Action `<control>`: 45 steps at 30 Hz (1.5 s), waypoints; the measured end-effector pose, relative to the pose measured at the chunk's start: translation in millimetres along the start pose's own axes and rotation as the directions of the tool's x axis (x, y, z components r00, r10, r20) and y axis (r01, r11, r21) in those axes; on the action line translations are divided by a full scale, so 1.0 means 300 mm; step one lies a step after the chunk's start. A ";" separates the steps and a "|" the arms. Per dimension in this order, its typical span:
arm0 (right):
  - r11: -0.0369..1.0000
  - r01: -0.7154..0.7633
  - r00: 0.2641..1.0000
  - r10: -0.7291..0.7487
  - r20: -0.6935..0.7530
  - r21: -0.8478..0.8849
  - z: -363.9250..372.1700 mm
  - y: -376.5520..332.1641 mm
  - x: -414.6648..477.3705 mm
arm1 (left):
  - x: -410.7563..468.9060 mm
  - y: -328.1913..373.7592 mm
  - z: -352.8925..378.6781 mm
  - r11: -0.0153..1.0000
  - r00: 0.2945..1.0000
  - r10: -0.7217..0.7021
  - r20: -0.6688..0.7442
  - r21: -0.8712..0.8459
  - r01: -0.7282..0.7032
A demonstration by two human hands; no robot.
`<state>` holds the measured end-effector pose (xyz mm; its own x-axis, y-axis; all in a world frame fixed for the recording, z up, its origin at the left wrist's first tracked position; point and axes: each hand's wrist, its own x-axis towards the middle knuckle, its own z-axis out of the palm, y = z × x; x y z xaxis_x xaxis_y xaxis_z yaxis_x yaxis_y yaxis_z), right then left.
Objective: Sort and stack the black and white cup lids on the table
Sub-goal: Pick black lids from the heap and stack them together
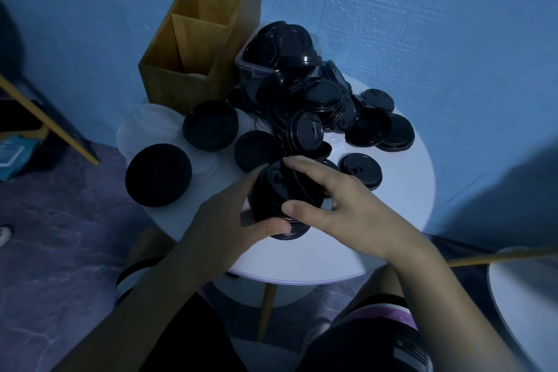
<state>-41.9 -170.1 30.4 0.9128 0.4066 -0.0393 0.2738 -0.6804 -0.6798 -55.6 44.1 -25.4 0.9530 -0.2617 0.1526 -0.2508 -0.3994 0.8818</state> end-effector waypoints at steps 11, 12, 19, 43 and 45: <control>0.996 -0.018 0.997 0.011 0.081 0.089 -0.030 -0.002 0.010 | 0.005 -0.017 0.009 0.998 1.000 -0.004 0.013 0.056 0.003; 0.996 -0.022 0.996 0.015 0.087 0.085 -0.032 -0.003 0.012 | 0.004 -0.016 0.008 0.998 1.000 -0.003 0.013 0.060 0.002; 0.998 -0.033 0.995 0.027 0.097 0.062 -0.038 -0.012 0.020 | 0.001 -0.014 0.009 0.996 1.000 0.001 0.004 0.094 -0.002; 1.000 0.005 0.999 -0.006 0.054 0.016 -0.013 -0.003 0.013 | 0.002 -0.023 0.018 0.992 0.998 0.025 -0.051 0.128 -0.018; 0.999 0.001 0.999 -0.003 0.043 0.045 -0.006 0.000 0.007 | 0.002 -0.025 0.020 0.994 0.999 -0.002 -0.050 0.106 0.007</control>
<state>-39.5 -170.5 31.5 0.8981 0.4344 -0.0683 0.2611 -0.6517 -0.7121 -54.1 41.7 -34.6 0.9607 -0.2171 0.1732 -0.2610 -0.4922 0.8305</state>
